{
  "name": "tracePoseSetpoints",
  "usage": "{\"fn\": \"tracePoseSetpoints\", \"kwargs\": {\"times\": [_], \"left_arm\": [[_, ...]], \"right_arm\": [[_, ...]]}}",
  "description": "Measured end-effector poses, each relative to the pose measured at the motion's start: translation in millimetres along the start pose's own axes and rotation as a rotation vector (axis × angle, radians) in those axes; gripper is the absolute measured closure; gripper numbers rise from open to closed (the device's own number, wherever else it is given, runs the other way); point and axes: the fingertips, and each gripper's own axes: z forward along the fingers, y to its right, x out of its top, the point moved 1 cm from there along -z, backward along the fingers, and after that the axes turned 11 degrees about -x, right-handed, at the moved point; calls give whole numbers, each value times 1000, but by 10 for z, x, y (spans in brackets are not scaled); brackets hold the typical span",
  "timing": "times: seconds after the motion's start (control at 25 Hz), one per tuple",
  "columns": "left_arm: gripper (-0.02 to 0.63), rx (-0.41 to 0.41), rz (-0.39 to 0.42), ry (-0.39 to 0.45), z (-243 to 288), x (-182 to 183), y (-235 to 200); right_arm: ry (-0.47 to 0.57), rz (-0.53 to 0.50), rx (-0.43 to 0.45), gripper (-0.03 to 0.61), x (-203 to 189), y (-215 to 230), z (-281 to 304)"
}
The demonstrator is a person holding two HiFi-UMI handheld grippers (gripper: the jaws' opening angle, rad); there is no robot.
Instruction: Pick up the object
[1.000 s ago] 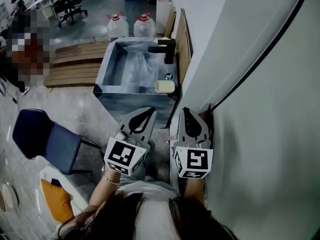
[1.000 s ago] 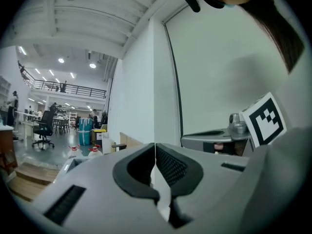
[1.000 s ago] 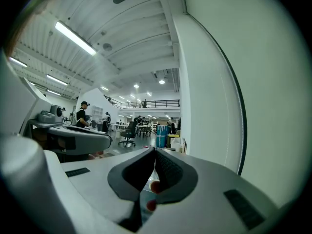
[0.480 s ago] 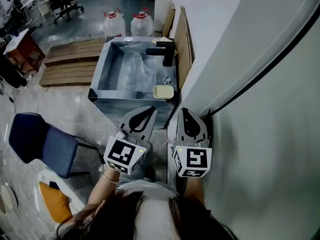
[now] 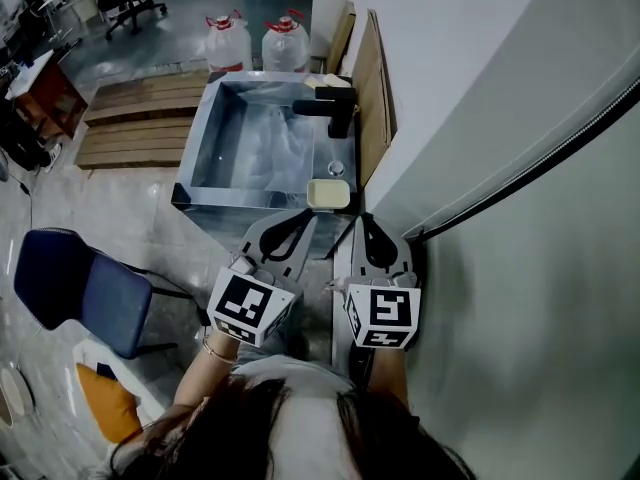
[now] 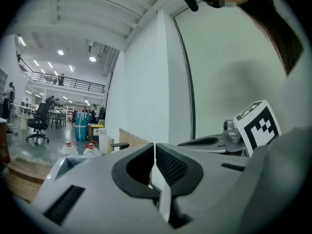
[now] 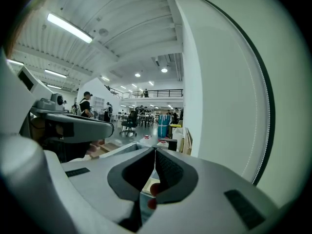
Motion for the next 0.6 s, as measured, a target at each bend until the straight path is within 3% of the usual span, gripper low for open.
{"fn": "tracePoseSetpoints", "kwargs": {"times": [0.6], "left_arm": [[605,-16,-10,-7,227,-26,-449]], "right_arm": [[-84,-55,21,551,-207,-41,623]]}}
